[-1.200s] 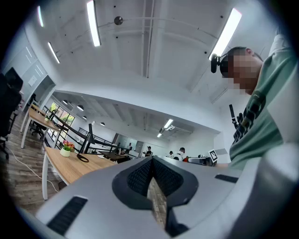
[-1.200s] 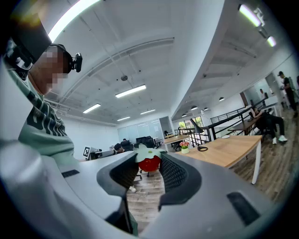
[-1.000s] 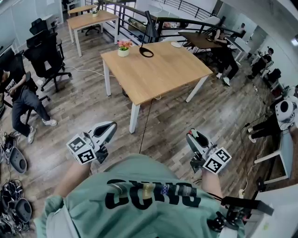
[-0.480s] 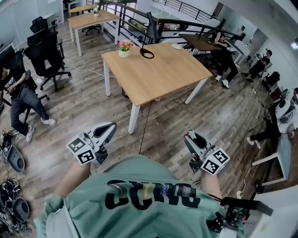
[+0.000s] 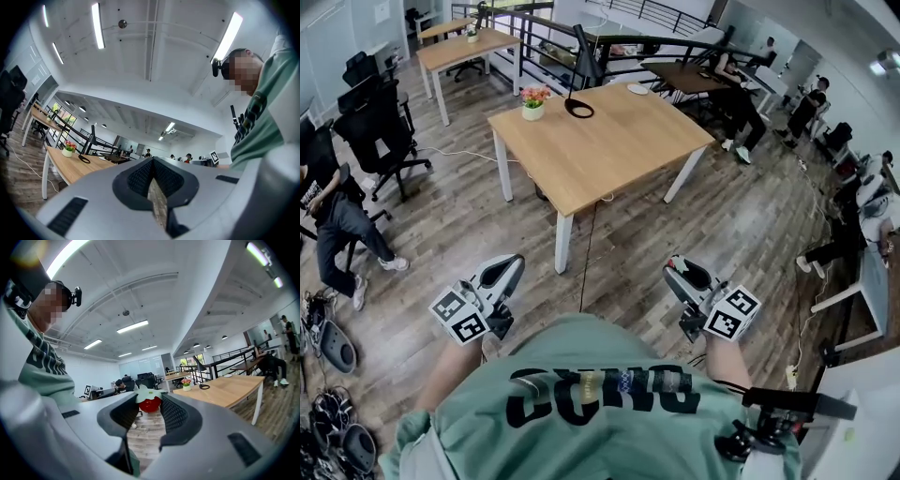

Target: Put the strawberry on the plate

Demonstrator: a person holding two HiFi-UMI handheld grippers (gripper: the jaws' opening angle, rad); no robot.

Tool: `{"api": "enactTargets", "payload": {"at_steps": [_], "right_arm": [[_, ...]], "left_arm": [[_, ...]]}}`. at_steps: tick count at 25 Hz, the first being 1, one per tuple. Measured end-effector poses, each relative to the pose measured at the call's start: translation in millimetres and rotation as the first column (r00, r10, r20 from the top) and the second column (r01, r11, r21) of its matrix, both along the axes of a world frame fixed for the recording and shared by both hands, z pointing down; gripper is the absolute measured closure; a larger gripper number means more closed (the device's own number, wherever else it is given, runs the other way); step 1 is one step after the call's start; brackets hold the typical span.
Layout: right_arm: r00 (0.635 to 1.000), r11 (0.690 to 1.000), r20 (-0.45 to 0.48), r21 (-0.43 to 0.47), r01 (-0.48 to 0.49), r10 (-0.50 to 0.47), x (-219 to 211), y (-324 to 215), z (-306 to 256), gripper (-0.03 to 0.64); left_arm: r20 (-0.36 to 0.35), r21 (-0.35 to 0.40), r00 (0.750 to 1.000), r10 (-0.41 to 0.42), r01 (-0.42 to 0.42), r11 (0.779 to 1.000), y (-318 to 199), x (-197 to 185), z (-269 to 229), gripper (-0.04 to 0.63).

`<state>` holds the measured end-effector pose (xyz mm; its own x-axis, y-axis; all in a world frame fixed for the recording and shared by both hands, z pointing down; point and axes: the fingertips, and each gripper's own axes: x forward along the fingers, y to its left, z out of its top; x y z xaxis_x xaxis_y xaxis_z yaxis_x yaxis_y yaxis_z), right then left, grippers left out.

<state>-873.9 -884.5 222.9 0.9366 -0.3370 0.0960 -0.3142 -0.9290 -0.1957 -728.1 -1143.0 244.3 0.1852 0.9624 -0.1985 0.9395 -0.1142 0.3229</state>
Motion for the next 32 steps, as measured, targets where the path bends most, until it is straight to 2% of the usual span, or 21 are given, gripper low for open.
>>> {"api": "enactTargets", "payload": {"at_steps": [7, 13, 16, 25, 32], "right_arm": [[1.000, 1.000, -0.003, -0.002, -0.010, 0.010, -4, -8, -9, 0.482], [1.000, 1.000, -0.003, 0.007, -0.012, 0.012, 13, -19, -11, 0.482], [0.999, 0.999, 0.000, 0.021, -0.047, 0.047, 17, -30, -9, 0.482], [0.991, 0.992, 0.062, 0.036, -0.118, 0.116, 27, -60, 7, 0.482], [0.985, 0.988, 0.084, 0.040, -0.152, 0.148, 17, -55, 8, 0.482]], "left_arm": [[-0.013, 0.018, 1.000, 0.028, -0.028, 0.999, 0, -3, 1, 0.591], [-0.021, 0.025, 0.999, 0.044, -0.044, 0.999, -11, 12, 3, 0.591], [-0.020, 0.037, 0.997, 0.079, -0.078, 0.996, -21, 20, 8, 0.591], [0.013, 0.082, 0.983, 0.184, -0.185, 0.979, -32, 41, 34, 0.591], [0.023, 0.135, 0.966, 0.257, -0.257, 0.957, -6, 37, 46, 0.591]]}}
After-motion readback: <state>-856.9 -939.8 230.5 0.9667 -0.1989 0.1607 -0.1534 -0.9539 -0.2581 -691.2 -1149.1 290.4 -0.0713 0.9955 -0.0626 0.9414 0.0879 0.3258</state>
